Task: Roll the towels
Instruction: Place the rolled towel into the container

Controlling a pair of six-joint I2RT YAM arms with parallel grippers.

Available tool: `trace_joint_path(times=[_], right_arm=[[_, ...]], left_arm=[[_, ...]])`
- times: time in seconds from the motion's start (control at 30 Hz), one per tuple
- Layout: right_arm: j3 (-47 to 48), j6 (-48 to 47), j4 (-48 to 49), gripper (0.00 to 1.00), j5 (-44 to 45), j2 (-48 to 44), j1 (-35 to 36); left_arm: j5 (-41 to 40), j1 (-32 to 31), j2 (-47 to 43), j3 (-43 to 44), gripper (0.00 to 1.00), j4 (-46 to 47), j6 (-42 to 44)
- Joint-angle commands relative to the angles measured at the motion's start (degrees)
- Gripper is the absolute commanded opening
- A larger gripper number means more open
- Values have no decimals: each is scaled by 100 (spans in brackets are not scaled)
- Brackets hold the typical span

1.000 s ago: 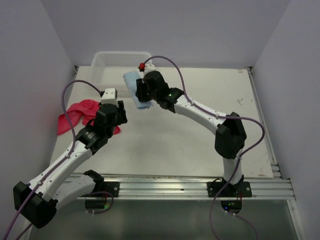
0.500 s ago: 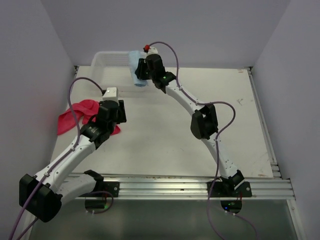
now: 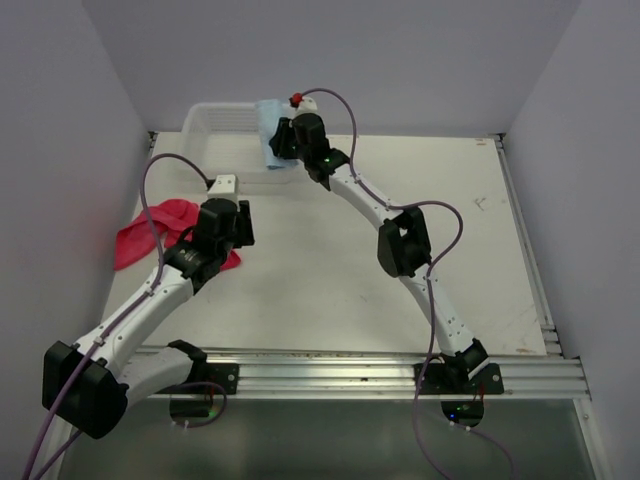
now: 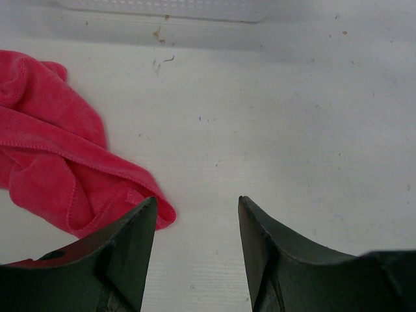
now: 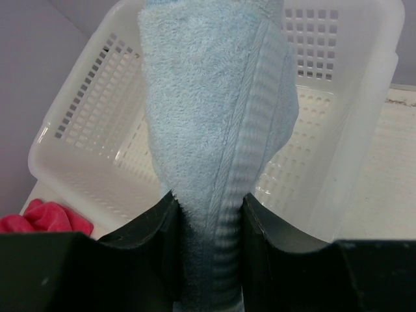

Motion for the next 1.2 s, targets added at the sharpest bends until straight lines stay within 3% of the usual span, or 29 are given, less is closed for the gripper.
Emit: trace_joint_path(times=[0.0, 0.3, 0.77, 0.9, 1.17], right_arm=[[291, -25, 303, 0, 8, 28, -44], [-289, -455, -382, 0, -72, -437, -70], [-675, -1027, -2412, 0, -326, -1421, -175], [-1535, -1053, -2588, 0, -362, -1922, -184], [-1714, -931, -2563, 0, -512, -2275, -193]], left_arm=[[126, 60, 27, 118, 57, 244, 106], [249, 86, 0, 100, 57, 279, 98], [337, 104, -114, 83, 57, 279, 89], [372, 104, -123, 91, 57, 288, 89], [460, 104, -166, 65, 58, 305, 80]])
